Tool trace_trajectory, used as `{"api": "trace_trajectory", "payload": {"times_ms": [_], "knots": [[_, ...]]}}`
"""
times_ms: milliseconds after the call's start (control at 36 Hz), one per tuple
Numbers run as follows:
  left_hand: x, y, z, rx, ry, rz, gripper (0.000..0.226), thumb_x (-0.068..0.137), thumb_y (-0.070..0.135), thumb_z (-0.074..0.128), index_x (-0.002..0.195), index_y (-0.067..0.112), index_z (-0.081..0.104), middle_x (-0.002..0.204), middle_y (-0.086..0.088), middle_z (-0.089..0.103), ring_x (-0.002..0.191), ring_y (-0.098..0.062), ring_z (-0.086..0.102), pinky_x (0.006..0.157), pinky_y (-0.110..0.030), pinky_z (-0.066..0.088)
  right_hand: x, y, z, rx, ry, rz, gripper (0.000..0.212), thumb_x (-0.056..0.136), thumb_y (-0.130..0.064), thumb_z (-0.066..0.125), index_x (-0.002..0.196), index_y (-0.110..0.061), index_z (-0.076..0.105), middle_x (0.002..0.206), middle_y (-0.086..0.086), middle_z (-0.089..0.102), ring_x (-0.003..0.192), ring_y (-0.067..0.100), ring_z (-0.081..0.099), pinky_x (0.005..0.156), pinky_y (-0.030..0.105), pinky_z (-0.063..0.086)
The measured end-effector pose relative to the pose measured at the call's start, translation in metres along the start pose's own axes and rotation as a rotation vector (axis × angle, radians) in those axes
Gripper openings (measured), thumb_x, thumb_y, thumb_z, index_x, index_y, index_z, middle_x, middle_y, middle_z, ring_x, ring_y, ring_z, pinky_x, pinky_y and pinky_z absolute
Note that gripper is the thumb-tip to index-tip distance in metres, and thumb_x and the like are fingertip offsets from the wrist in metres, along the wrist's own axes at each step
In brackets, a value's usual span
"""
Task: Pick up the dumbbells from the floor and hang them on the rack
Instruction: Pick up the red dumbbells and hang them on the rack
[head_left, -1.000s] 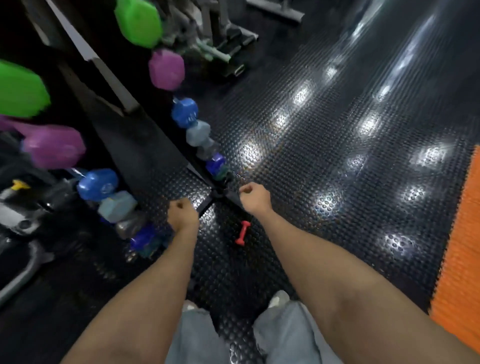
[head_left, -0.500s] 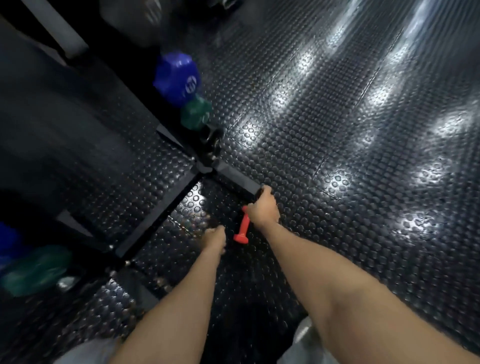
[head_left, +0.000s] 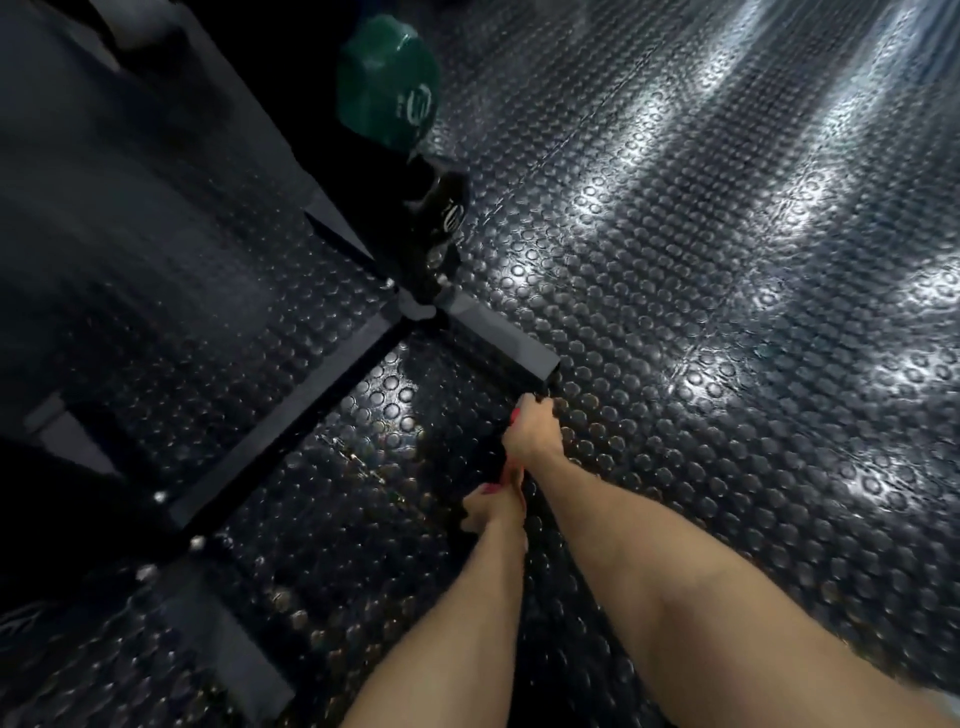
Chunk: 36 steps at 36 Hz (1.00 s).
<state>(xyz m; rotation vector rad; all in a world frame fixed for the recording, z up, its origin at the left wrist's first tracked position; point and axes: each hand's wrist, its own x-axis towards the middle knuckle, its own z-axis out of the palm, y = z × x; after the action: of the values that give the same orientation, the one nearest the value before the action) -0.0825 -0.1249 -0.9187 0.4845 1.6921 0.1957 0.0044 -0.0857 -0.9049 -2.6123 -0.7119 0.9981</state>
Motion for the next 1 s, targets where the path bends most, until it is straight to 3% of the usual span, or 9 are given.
{"api": "trace_trajectory", "payload": {"times_ms": [111,222,361,472,528,639,778,861,1000], "knots": [[-0.039,0.018,-0.009,-0.071,0.021,0.069,0.046,0.074,0.028,0.081,0.114,0.016,0.062,0.100,-0.009,0.069,0.073,-0.019,0.058,0.064,-0.033,0.051,-0.017,-0.011,-0.037,0.238,-0.036,0.121,0.037,0.083,-0.019,0.067,0.115,-0.018,0.049,0.128,0.010,0.042,0.115,0.034,0.053,0.098,0.043,0.049],[-0.105,0.052,-0.016,-0.081,0.004,0.195,0.035,0.074,0.034,0.077,0.104,0.021,0.063,0.100,-0.001,0.070,0.089,-0.019,0.065,0.086,-0.041,0.056,-0.053,-0.037,-0.102,0.393,0.024,0.157,0.043,0.074,-0.033,0.070,0.107,-0.021,0.046,0.115,0.007,0.051,0.104,0.029,0.057,0.090,0.041,0.051],[-0.208,0.111,-0.028,-0.070,0.050,0.341,0.029,0.084,0.049,0.062,0.087,0.021,0.069,0.085,-0.002,0.069,0.078,-0.019,0.063,0.066,-0.030,0.048,-0.117,-0.077,-0.206,0.541,0.067,0.171,0.035,0.074,-0.041,0.065,0.104,-0.030,0.049,0.091,-0.004,0.059,0.084,0.019,0.060,0.080,0.041,0.059],[-0.321,0.174,-0.041,-0.202,-0.016,0.252,0.037,0.063,0.050,0.070,0.076,0.015,0.074,0.077,-0.007,0.070,0.070,-0.023,0.062,0.070,-0.038,0.054,-0.180,-0.119,-0.310,0.576,0.046,0.168,0.016,0.073,-0.038,0.061,0.084,-0.027,0.067,0.089,0.003,0.070,0.086,0.028,0.070,0.075,0.044,0.062],[-0.378,0.202,-0.048,-0.309,-0.054,0.212,0.038,0.051,0.045,0.074,0.072,0.014,0.073,0.071,-0.004,0.069,0.064,-0.023,0.062,0.056,-0.031,0.050,-0.212,-0.138,-0.361,0.602,0.049,0.160,0.014,0.073,-0.035,0.064,0.069,-0.022,0.066,0.082,0.006,0.070,0.084,0.030,0.070,0.069,0.045,0.063],[-0.463,0.248,-0.054,-0.364,-0.112,0.238,0.027,0.052,0.038,0.074,0.068,0.016,0.070,0.064,-0.004,0.065,0.059,-0.024,0.060,0.052,-0.029,0.048,-0.267,-0.171,-0.446,0.612,0.000,0.134,0.012,0.077,-0.031,0.063,0.073,-0.020,0.061,0.081,0.008,0.067,0.073,0.031,0.071,0.056,0.043,0.062],[-0.569,0.296,-0.058,-0.314,-0.048,0.377,0.031,0.060,0.042,0.070,0.075,0.016,0.074,0.088,-0.011,0.075,0.083,-0.028,0.068,0.089,-0.043,0.057,-0.327,-0.207,-0.550,0.590,-0.061,0.050,0.022,0.076,-0.020,0.055,0.090,-0.008,0.067,0.072,0.016,0.071,0.050,0.027,0.069,0.044,0.034,0.057],[-0.616,0.314,-0.058,-0.330,-0.005,0.454,0.035,0.059,0.047,0.067,0.074,0.015,0.073,0.095,-0.016,0.074,0.094,-0.035,0.069,0.093,-0.047,0.054,-0.355,-0.226,-0.594,0.604,-0.063,0.005,0.015,0.080,-0.019,0.055,0.089,-0.011,0.062,0.068,0.015,0.068,0.044,0.025,0.064,0.043,0.035,0.057],[-0.700,0.344,-0.056,-0.423,-0.044,0.489,0.036,0.061,0.046,0.066,0.072,0.013,0.073,0.079,-0.009,0.072,0.065,-0.022,0.062,0.058,-0.030,0.048,-0.396,-0.253,-0.670,0.611,-0.022,-0.044,0.013,0.082,-0.024,0.056,0.091,-0.016,0.060,0.069,0.010,0.068,0.051,0.026,0.069,0.043,0.035,0.058]]}}
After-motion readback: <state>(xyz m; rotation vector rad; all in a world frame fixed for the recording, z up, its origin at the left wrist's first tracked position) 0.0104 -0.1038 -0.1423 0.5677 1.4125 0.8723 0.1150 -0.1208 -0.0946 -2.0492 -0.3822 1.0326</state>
